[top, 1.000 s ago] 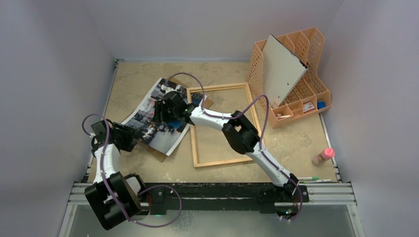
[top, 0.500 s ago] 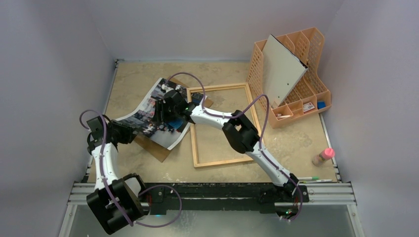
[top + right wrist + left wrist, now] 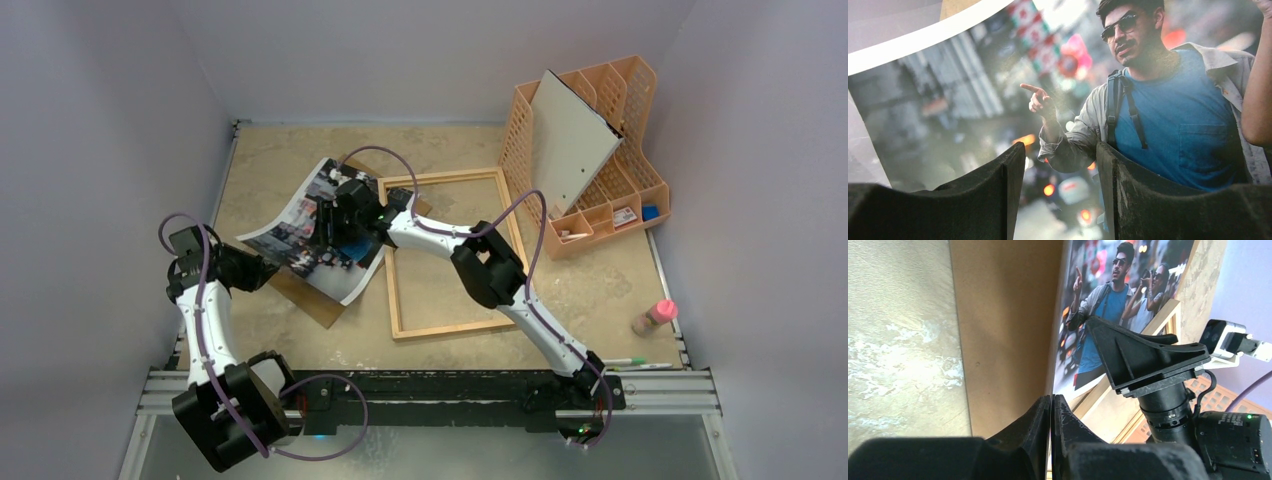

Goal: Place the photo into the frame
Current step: Pick up the photo frame item at the center of the board, then place the photo frame item in the photo frame.

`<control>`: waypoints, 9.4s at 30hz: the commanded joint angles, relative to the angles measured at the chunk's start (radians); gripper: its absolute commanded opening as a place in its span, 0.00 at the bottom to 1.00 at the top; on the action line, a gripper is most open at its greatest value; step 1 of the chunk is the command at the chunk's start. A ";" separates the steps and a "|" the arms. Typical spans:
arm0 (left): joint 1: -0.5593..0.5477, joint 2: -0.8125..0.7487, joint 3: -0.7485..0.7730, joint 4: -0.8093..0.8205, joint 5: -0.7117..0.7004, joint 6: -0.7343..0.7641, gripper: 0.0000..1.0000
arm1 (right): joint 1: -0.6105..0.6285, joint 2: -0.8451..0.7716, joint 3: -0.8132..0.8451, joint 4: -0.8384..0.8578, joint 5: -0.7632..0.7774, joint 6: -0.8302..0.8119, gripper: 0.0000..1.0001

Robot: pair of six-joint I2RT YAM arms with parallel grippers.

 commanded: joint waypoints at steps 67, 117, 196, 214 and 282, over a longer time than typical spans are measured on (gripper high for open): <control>-0.222 0.314 1.304 -0.375 -0.672 0.478 0.00 | -0.118 -0.521 -0.101 -0.384 0.238 -0.108 0.79; -0.478 0.368 1.088 0.432 0.780 0.514 0.00 | -0.307 -0.963 -0.109 -0.068 -0.144 -0.699 0.99; -0.665 0.105 0.903 0.254 0.045 1.096 0.71 | -0.307 -1.133 -0.326 -0.358 -0.299 -0.955 0.00; -0.665 0.028 1.080 0.185 -0.403 0.852 0.84 | -0.307 -0.994 -0.222 -0.197 -0.222 -0.300 0.00; -0.667 0.687 0.195 0.715 0.080 0.185 0.60 | -0.688 -0.749 -0.741 -0.232 -0.147 -0.387 0.00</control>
